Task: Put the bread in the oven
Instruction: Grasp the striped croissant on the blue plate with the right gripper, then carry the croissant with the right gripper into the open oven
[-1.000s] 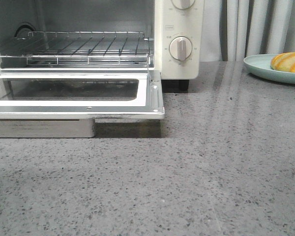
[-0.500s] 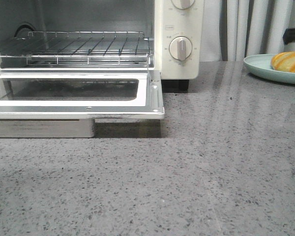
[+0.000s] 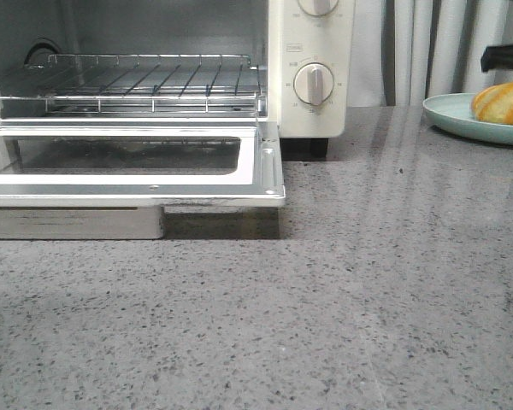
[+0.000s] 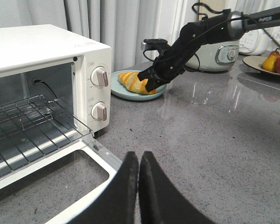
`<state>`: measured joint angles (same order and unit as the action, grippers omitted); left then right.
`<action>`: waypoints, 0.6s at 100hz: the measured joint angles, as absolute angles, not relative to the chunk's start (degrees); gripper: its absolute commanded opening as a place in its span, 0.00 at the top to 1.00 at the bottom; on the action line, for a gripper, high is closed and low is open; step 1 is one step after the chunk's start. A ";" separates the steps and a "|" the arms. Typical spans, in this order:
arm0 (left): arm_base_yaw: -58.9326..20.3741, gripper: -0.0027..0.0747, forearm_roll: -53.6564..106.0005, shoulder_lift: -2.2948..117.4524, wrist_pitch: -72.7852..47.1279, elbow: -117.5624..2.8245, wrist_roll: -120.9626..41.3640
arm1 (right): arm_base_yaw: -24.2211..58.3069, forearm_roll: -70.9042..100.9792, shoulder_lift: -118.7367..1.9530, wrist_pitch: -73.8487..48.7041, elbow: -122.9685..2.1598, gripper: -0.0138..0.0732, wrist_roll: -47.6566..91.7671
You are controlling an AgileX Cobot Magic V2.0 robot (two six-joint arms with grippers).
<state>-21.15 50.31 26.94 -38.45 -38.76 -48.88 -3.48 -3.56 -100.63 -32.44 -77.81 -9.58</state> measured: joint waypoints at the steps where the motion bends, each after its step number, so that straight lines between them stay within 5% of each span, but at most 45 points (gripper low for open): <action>1: -21.15 0.99 50.31 26.94 -38.45 -38.76 -48.88 | -3.28 -3.75 -100.28 -32.25 -77.79 0.92 -9.58; 17: -21.15 0.99 50.31 26.94 -37.46 -38.76 -48.88 | 5.36 -7.41 -89.71 -26.52 -77.74 0.92 -9.34; 35: -21.15 0.99 49.52 26.94 -35.26 -38.76 -48.88 | 24.44 -12.23 -78.61 -20.49 -77.84 0.92 -8.87; 60: -21.15 0.99 48.99 26.94 -34.56 -38.76 -48.88 | 45.50 -14.08 -79.43 -20.43 -77.84 0.92 -8.79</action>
